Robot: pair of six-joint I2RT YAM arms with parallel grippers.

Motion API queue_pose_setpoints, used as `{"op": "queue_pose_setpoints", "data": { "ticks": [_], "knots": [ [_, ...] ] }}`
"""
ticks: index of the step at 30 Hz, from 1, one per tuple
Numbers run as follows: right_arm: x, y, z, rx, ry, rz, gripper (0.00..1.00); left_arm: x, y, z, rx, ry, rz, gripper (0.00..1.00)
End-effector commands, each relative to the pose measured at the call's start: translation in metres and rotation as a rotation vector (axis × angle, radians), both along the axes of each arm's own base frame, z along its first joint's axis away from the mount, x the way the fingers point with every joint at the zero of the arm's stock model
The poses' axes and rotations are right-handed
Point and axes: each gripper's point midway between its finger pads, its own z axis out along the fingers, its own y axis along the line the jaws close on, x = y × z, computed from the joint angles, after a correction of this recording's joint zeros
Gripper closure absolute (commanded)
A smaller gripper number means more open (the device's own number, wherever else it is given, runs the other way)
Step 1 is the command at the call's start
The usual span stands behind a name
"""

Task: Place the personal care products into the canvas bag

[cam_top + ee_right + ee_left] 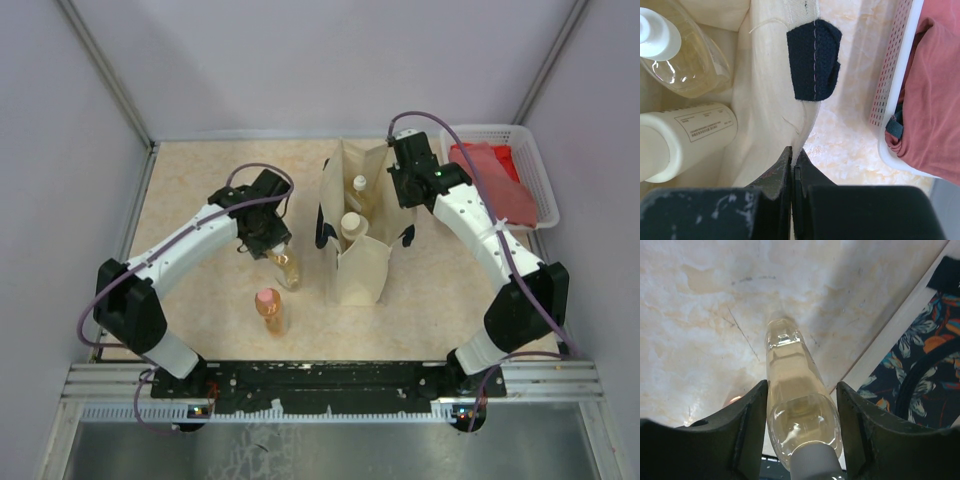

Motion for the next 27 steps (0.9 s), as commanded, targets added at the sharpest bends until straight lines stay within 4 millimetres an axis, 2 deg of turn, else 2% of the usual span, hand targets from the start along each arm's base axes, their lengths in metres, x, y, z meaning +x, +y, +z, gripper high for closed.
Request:
{"op": "queue_pose_setpoints", "data": {
  "ticks": [1, 2, 3, 7, 11, 14, 21, 27],
  "knots": [
    [-0.001, -0.006, 0.013, -0.013, -0.036, -0.002, 1.00, 0.020, 0.026, -0.021, 0.156, -0.010, 0.002, 0.64],
    [-0.001, -0.006, 0.013, -0.014, -0.036, -0.002, 1.00, 0.022, 0.025, -0.022, 0.157, -0.010, -0.013, 0.64],
    [-0.001, -0.007, 0.014, -0.015, -0.037, -0.004, 1.00, 0.022, 0.024, -0.023, 0.159, -0.005, -0.023, 0.59],
    [-0.001, -0.007, 0.014, -0.017, -0.037, -0.009, 1.00, 0.022, 0.020, -0.025, 0.150, 0.007, -0.044, 0.26],
    [-0.001, -0.008, 0.012, -0.021, -0.032, -0.012, 1.00, 0.021, 0.021, -0.020, 0.146, -0.007, -0.043, 0.10],
    [0.000, -0.008, 0.012, -0.019, -0.034, -0.014, 1.00, 0.017, 0.020, -0.018, 0.127, -0.003, -0.044, 0.07],
    [0.003, -0.006, 0.011, -0.014, -0.031, -0.015, 1.00, 0.002, 0.017, -0.031, 0.105, 0.066, -0.048, 0.07],
    [0.004, -0.004, 0.011, -0.012, -0.025, -0.019, 1.00, 0.001, 0.011, -0.017, 0.082, 0.046, -0.055, 0.04]
  ]
}}
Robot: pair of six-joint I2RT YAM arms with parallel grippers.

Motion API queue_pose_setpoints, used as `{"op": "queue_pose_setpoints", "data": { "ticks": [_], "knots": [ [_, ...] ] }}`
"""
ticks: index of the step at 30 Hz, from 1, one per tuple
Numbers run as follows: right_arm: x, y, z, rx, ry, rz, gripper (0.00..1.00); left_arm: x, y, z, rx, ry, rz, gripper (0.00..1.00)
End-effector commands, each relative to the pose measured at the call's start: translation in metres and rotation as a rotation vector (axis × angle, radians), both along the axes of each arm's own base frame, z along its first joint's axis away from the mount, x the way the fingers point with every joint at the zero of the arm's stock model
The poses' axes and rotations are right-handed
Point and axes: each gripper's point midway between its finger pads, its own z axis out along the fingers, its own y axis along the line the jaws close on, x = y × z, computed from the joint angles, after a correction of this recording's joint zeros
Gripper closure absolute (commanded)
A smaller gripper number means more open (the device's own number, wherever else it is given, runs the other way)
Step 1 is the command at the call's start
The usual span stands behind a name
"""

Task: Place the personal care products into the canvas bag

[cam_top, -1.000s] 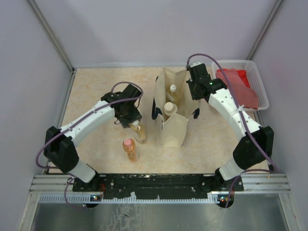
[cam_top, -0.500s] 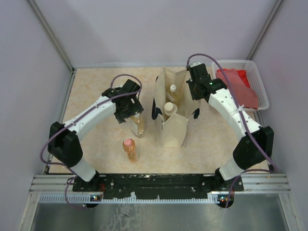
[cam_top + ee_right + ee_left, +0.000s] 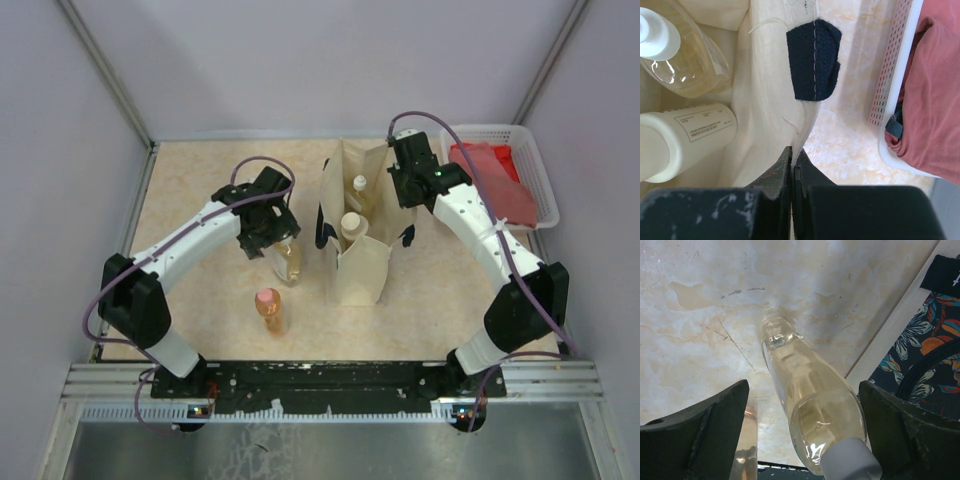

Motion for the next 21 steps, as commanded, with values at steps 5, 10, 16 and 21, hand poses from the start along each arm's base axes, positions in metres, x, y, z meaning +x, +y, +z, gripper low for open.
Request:
{"op": "queue_pose_setpoints", "data": {
  "ticks": [5, 10, 16, 21],
  "knots": [
    [0.005, -0.003, 0.009, -0.010, -0.018, -0.017, 1.00, -0.017, 0.021, 0.008, 0.080, 0.024, 0.017, 0.00],
    [0.006, -0.002, 0.008, -0.009, -0.015, -0.017, 1.00, -0.014, 0.024, 0.033, 0.070, -0.030, 0.029, 0.00],
    [0.007, -0.002, 0.008, -0.011, -0.013, -0.012, 1.00, -0.015, 0.023, 0.041, 0.049, -0.050, 0.016, 0.00],
    [0.007, -0.002, 0.008, -0.016, -0.013, -0.007, 1.00, -0.017, 0.013, 0.024, 0.014, -0.011, 0.003, 0.00]
  ]
}}
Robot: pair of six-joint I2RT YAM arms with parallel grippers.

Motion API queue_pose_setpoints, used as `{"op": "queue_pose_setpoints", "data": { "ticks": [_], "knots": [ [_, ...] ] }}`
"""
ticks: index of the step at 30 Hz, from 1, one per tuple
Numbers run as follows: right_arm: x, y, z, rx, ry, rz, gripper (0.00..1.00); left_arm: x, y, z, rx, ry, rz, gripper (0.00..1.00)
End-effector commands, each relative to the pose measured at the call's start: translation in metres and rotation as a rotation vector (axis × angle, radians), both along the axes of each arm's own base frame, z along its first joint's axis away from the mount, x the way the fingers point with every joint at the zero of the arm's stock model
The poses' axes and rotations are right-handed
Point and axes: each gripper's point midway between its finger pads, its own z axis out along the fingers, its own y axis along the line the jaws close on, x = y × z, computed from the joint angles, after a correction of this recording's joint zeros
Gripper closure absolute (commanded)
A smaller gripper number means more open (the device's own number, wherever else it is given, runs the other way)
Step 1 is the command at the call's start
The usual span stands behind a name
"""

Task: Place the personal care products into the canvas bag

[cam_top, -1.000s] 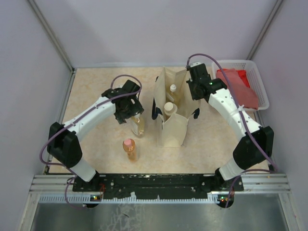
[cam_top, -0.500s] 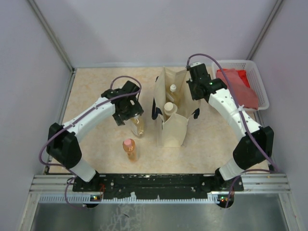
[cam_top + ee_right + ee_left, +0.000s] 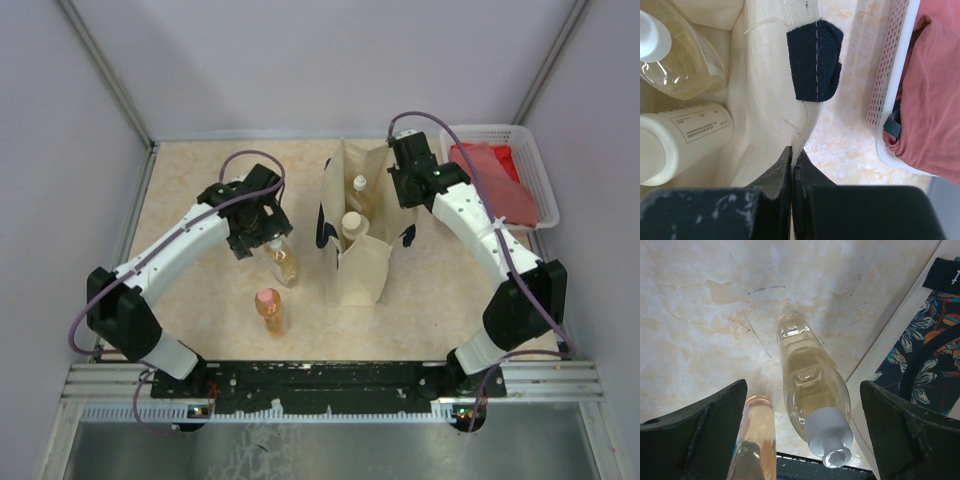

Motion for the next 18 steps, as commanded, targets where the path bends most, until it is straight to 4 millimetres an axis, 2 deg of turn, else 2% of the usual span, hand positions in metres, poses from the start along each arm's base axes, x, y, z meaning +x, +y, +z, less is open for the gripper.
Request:
{"op": "queue_pose_setpoints", "data": {
  "ticks": [1, 6, 10, 18],
  "knots": [
    [0.006, -0.001, 0.012, -0.004, -0.021, 0.002, 1.00, -0.004, -0.008, -0.009, -0.034, 0.027, -0.016, 0.00],
    [0.005, -0.001, 0.012, -0.009, -0.017, 0.007, 1.00, -0.003, -0.020, -0.016, -0.058, 0.046, -0.029, 0.00],
    [0.006, 0.000, 0.012, -0.009, -0.019, 0.009, 1.00, 0.000, -0.021, -0.022, -0.051, 0.048, -0.022, 0.01],
    [0.008, 0.001, 0.014, -0.008, -0.020, 0.013, 1.00, 0.002, -0.025, -0.038, -0.060, 0.055, -0.031, 0.09]
  ]
}}
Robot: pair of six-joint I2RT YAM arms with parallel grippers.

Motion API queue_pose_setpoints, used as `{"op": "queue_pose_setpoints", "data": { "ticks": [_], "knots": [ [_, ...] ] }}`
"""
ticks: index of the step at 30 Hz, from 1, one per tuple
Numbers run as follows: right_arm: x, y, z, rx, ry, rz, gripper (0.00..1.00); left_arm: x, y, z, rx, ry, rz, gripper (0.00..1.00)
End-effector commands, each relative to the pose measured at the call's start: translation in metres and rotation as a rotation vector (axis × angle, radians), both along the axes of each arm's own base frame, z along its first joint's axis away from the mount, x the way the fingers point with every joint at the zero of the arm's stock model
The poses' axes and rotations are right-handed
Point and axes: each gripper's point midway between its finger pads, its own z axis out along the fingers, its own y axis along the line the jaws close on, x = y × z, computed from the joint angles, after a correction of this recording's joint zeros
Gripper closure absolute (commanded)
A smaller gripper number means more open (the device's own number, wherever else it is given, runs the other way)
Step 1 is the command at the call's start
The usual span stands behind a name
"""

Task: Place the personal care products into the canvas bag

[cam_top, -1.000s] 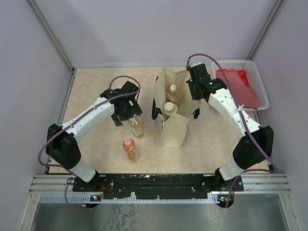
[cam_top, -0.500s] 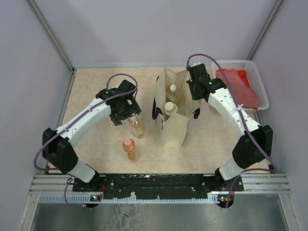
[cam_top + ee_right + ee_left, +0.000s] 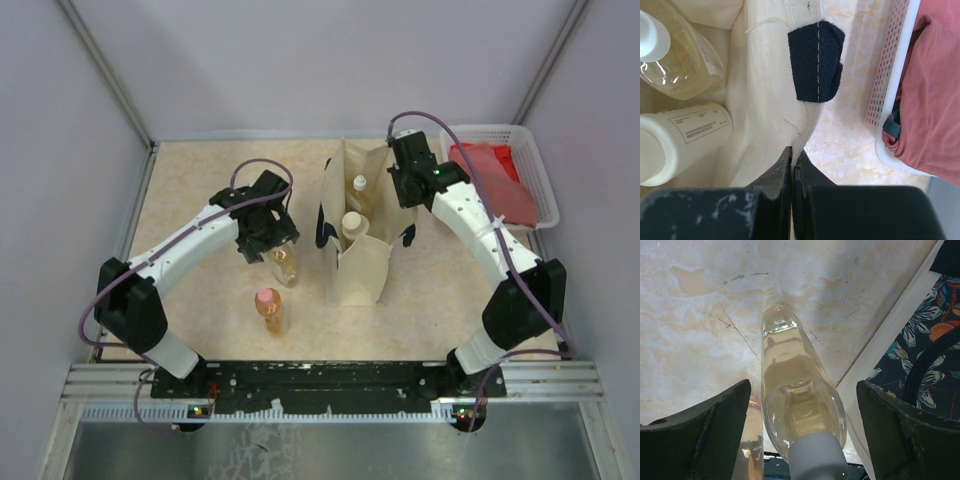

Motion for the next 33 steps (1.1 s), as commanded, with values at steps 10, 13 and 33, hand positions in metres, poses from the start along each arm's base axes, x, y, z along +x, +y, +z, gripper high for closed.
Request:
{"op": "queue_pose_setpoints", "data": {
  "ticks": [10, 13, 33],
  "knots": [
    [0.007, 0.001, 0.011, 0.000, -0.017, 0.007, 1.00, 0.005, -0.009, -0.003, -0.025, -0.043, -0.080, 0.77],
    [0.007, 0.002, 0.011, 0.002, -0.017, 0.006, 1.00, 0.008, -0.014, 0.007, -0.039, -0.082, -0.148, 0.90],
    [0.010, 0.004, 0.014, 0.014, -0.022, -0.002, 1.00, 0.033, -0.043, 0.193, -0.130, -0.818, -0.632, 1.00]
  ]
}}
